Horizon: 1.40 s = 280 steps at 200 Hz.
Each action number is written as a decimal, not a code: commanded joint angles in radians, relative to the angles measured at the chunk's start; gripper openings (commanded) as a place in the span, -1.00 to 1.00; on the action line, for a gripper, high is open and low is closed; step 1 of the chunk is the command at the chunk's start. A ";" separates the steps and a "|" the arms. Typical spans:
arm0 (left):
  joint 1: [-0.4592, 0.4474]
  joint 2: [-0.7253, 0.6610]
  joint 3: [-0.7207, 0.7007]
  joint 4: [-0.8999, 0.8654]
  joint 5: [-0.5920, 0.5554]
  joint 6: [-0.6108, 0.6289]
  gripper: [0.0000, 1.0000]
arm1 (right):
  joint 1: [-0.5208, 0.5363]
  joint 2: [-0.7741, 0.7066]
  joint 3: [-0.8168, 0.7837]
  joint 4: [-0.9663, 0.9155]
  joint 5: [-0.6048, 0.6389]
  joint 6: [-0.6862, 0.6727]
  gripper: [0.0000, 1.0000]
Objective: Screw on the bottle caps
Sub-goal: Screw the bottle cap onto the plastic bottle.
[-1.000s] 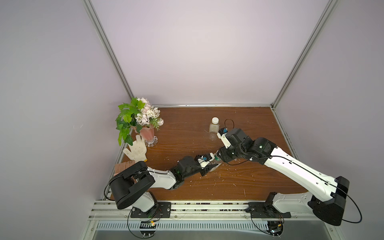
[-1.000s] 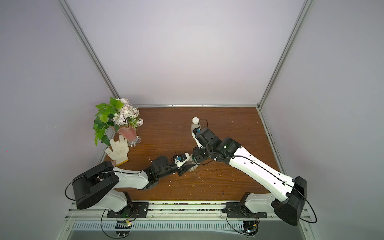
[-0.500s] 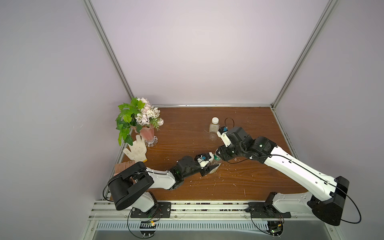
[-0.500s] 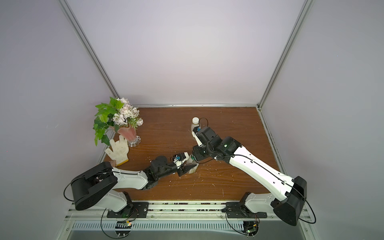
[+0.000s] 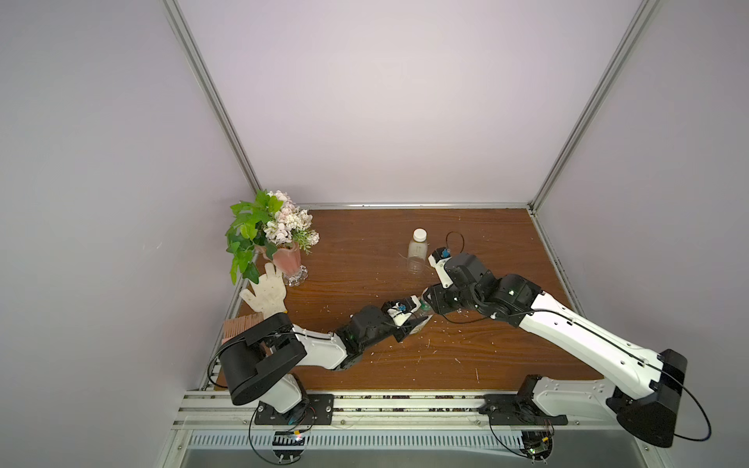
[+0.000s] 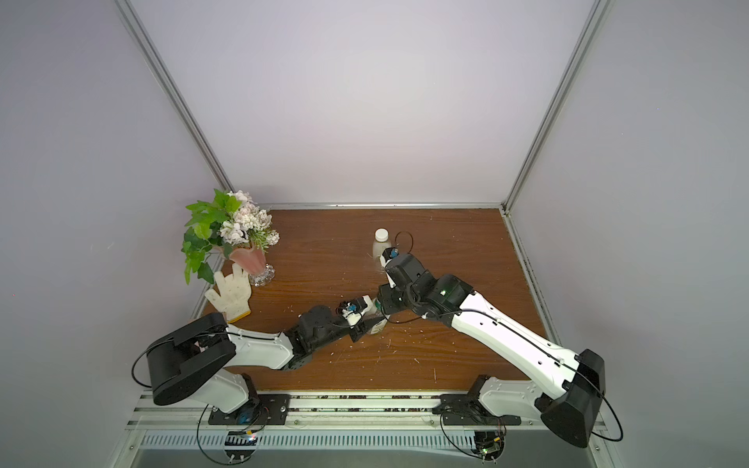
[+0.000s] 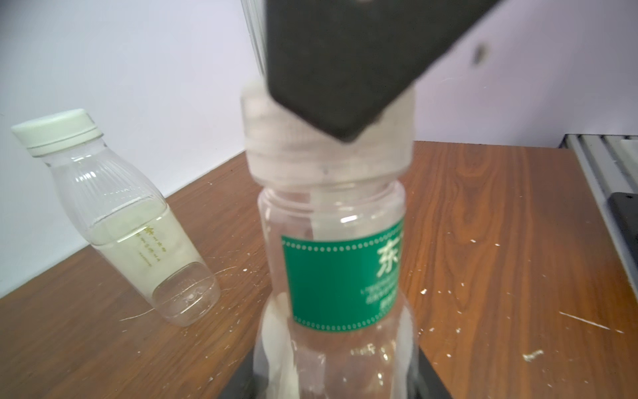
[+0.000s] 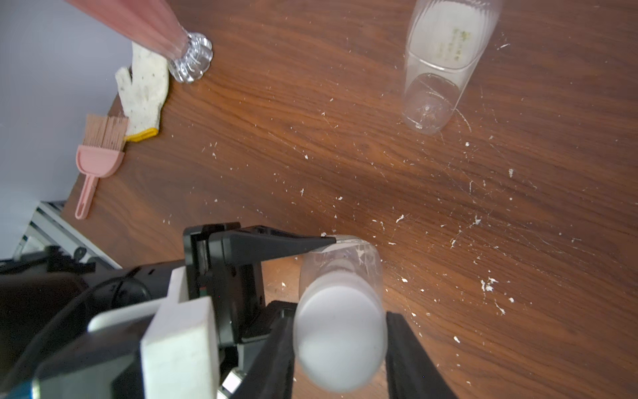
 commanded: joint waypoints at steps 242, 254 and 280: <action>0.069 -0.090 -0.083 0.160 0.405 -0.118 -0.25 | -0.009 -0.110 0.082 -0.159 -0.286 -0.542 0.24; 0.071 -0.085 -0.078 0.159 0.419 -0.120 -0.25 | -0.009 -0.108 0.079 -0.158 -0.298 -0.545 0.23; 0.072 -0.068 -0.068 0.159 0.445 -0.128 -0.25 | -0.009 -0.098 0.080 -0.148 -0.305 -0.543 0.17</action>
